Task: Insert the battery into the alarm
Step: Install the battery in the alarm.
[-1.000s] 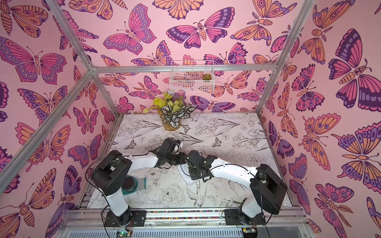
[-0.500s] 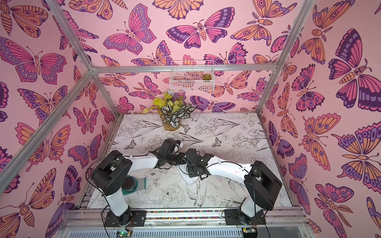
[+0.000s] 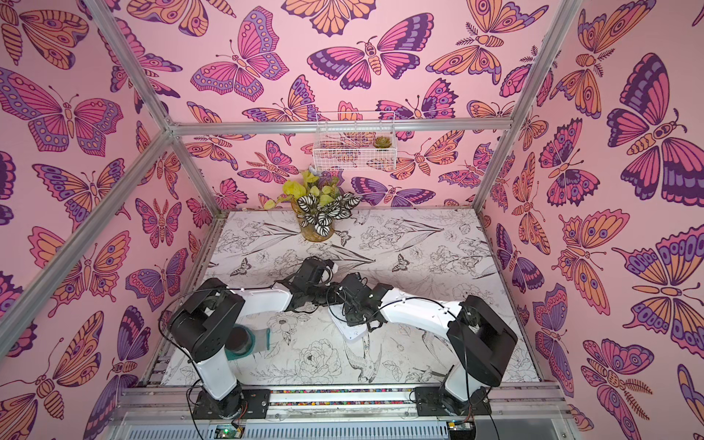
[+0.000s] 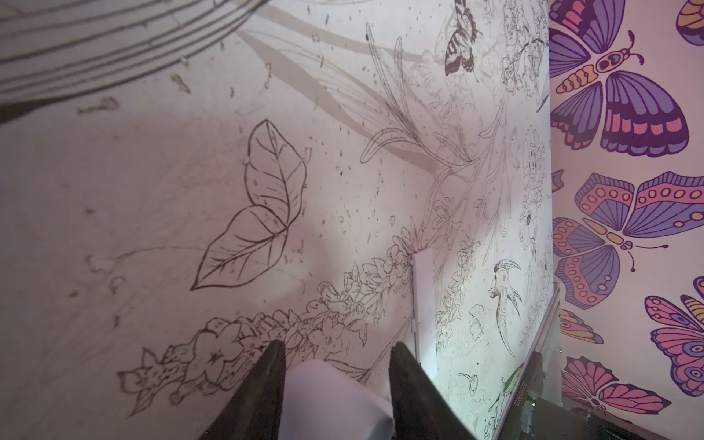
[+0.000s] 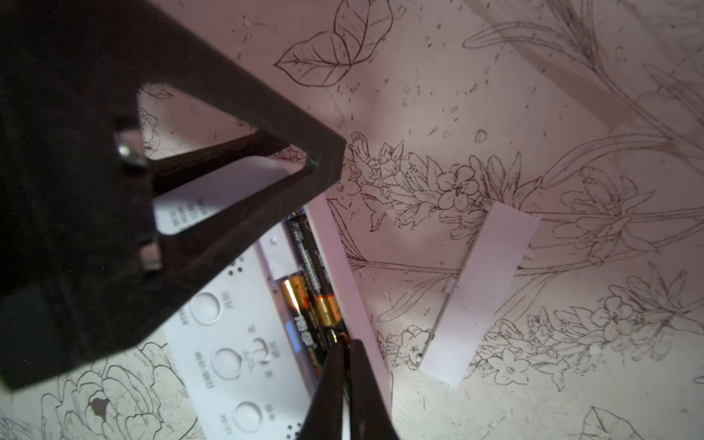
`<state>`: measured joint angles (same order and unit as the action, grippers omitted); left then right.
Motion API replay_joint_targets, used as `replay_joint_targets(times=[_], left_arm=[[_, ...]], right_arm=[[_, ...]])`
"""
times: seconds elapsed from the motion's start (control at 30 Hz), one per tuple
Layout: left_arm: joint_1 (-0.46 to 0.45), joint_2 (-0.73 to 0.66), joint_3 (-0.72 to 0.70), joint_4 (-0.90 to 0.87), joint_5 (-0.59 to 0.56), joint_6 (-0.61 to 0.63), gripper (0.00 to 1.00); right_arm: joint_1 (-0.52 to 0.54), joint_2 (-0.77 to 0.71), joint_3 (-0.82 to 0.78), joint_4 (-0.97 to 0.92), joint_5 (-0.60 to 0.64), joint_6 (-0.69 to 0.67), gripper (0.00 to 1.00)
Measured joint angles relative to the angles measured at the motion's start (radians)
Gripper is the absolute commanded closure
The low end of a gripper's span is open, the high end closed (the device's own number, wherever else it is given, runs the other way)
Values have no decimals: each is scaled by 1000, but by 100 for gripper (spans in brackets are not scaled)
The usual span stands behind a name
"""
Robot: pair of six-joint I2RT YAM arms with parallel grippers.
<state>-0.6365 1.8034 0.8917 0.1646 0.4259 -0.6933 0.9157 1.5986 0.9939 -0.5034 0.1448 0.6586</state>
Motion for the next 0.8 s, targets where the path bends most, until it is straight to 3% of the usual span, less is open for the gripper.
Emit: replay_joint_targets(times=[0.33, 0.8], left_arm=[[-17, 0, -1, -2, 2, -4, 53], [-17, 0, -1, -5, 2, -4, 53]], right_arm=[[0, -136, -36, -43, -9, 0, 83], [0, -158, -109, -43, -53, 14, 87]])
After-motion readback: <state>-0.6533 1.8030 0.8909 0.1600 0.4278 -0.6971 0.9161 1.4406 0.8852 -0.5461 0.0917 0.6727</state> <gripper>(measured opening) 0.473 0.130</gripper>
